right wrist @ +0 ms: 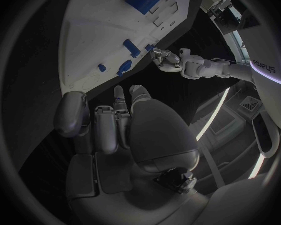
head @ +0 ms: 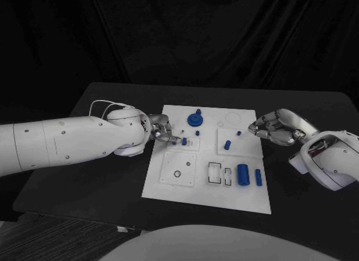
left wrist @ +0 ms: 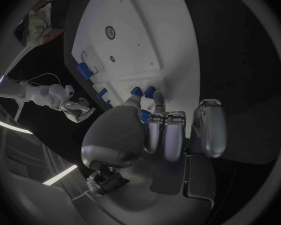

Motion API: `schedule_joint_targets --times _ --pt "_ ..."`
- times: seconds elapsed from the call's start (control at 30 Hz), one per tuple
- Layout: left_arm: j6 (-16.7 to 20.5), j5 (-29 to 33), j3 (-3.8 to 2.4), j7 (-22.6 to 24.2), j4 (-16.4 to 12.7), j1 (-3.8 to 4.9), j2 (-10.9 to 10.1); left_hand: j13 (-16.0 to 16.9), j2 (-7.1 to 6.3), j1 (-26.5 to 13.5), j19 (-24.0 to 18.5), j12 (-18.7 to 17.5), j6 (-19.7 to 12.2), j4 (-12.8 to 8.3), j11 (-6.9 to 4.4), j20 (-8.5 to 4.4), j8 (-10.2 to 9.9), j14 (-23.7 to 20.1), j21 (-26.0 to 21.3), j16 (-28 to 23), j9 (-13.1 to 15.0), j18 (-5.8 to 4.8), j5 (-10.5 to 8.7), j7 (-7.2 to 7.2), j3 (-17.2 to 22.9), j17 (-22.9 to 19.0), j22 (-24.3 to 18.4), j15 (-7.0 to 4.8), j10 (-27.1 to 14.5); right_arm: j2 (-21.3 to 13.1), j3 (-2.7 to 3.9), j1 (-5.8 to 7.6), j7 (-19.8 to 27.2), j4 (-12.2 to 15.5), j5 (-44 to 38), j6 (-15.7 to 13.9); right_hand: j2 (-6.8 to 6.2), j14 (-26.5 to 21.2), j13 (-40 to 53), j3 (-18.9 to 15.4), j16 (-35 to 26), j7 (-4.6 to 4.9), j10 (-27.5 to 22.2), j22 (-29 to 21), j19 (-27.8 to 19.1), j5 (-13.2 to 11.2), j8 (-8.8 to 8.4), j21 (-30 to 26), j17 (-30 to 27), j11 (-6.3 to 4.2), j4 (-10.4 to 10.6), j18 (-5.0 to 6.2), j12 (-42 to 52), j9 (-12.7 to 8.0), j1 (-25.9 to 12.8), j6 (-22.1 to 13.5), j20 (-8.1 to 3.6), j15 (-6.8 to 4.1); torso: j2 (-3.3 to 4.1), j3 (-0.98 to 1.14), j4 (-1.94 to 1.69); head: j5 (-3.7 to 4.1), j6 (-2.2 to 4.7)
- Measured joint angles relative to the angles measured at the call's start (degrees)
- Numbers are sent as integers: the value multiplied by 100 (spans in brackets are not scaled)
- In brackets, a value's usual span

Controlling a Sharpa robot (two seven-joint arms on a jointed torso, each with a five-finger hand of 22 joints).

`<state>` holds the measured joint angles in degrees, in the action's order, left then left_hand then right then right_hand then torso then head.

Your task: Assemble the parts on the task board

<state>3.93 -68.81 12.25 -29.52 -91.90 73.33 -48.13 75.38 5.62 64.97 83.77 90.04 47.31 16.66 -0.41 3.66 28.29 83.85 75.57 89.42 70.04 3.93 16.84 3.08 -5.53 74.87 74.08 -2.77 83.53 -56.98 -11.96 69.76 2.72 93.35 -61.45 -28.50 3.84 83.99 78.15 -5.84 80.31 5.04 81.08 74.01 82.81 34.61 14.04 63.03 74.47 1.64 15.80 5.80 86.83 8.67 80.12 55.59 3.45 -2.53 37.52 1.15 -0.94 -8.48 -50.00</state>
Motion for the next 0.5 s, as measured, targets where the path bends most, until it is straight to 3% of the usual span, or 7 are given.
schedule_joint_targets --times 0.07,0.27,0.43,0.5 --pt "-39 -1 0 -25 11 -1 5 0 32 32 0 0 0 0 0 -1 0 0 0 0 -4 0 207 0 0 0 0 0 0 2 0 -4 0 -4 0 2 0 0 0 0 0 0 0 0 0 0 0 -3 0 0 0 0 0 0 0 0 0 0 -2 -2 -1 3 0" --pt "-126 -3 0 -72 43 -2 38 1 102 106 0 0 0 0 -41 -1 0 0 0 0 -39 0 482 -1 0 0 0 -1 38 3 0 -11 -1 -18 0 7 0 0 0 0 0 0 0 0 0 0 0 -3 0 0 0 0 0 1 0 0 0 0 -7 -5 -11 21 0" --pt "-198 -4 0 -100 83 -12 93 1 111 117 0 0 -1 0 -41 -1 0 -1 0 0 -55 0 502 -1 0 0 0 -1 37 4 0 -17 -2 -20 0 11 0 0 0 0 0 0 0 0 0 0 0 -3 0 0 0 0 0 2 0 0 0 0 -13 -5 -14 21 0" --pt "-213 -5 0 -106 96 -14 110 0 68 211 0 0 -1 0 -41 -1 1 -1 0 0 -60 0 612 -1 0 0 0 -1 37 5 0 -17 -3 -21 0 12 0 0 0 0 0 0 0 0 0 1 0 -3 0 0 0 0 0 3 0 0 0 0 -14 -5 -13 16 0"
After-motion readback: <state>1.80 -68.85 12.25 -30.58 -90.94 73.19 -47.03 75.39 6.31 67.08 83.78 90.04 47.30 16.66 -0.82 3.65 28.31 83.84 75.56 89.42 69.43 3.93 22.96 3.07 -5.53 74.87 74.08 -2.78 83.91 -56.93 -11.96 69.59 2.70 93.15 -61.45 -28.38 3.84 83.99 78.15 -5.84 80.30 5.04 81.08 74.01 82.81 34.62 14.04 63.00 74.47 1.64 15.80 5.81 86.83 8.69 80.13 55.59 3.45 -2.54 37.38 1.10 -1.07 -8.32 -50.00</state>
